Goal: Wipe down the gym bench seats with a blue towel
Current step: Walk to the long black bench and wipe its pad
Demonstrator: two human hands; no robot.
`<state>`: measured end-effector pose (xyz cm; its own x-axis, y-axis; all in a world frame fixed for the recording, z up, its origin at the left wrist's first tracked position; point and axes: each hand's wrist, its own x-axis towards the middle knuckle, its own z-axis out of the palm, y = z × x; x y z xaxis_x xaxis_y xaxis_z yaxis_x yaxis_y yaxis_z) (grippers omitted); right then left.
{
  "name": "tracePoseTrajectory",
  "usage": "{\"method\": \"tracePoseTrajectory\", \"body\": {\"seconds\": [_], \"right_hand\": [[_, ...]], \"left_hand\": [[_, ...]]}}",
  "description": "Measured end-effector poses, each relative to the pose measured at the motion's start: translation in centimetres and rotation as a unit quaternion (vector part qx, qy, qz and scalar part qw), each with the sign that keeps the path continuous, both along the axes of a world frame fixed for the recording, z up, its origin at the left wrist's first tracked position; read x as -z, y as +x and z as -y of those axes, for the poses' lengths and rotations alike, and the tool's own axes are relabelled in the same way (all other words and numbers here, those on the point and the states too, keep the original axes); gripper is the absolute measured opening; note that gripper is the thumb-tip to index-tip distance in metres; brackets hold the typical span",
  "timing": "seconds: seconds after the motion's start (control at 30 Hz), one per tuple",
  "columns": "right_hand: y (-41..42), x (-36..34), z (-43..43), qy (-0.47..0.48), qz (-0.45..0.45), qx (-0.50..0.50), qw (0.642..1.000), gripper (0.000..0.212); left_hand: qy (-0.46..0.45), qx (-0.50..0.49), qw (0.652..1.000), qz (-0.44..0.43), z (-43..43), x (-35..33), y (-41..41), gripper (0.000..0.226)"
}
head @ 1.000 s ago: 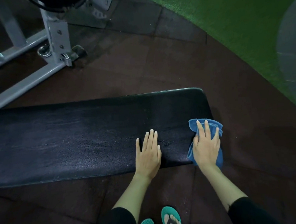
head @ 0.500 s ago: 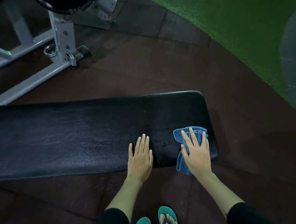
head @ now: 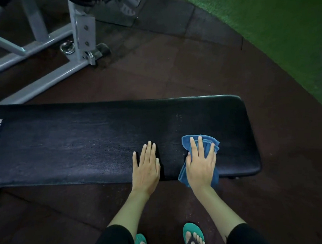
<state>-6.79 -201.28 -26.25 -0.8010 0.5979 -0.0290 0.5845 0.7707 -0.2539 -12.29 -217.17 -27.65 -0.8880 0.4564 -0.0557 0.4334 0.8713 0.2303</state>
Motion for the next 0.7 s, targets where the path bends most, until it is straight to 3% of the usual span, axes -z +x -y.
{"method": "tracePoseTrajectory", "body": {"seconds": [0.27, 0.47, 0.7], "right_hand": [[-3.8, 0.2, 9.0, 0.026, 0.005, -0.127, 0.992, 0.058], [-3.1, 0.6, 7.1, 0.069, -0.008, -0.205, 0.976, 0.051], [-0.7, -0.2, 0.9, 0.030, 0.033, -0.060, 0.997, 0.053]], "left_hand": [[-0.011, -0.009, 1.000, 0.001, 5.1, 0.2, -2.3, 0.055], [0.000, 0.003, 1.000, 0.000, 6.5, 0.1, -3.4, 0.053], [0.001, 0.008, 1.000, 0.024, 6.7, -0.4, -3.6, 0.053]]}}
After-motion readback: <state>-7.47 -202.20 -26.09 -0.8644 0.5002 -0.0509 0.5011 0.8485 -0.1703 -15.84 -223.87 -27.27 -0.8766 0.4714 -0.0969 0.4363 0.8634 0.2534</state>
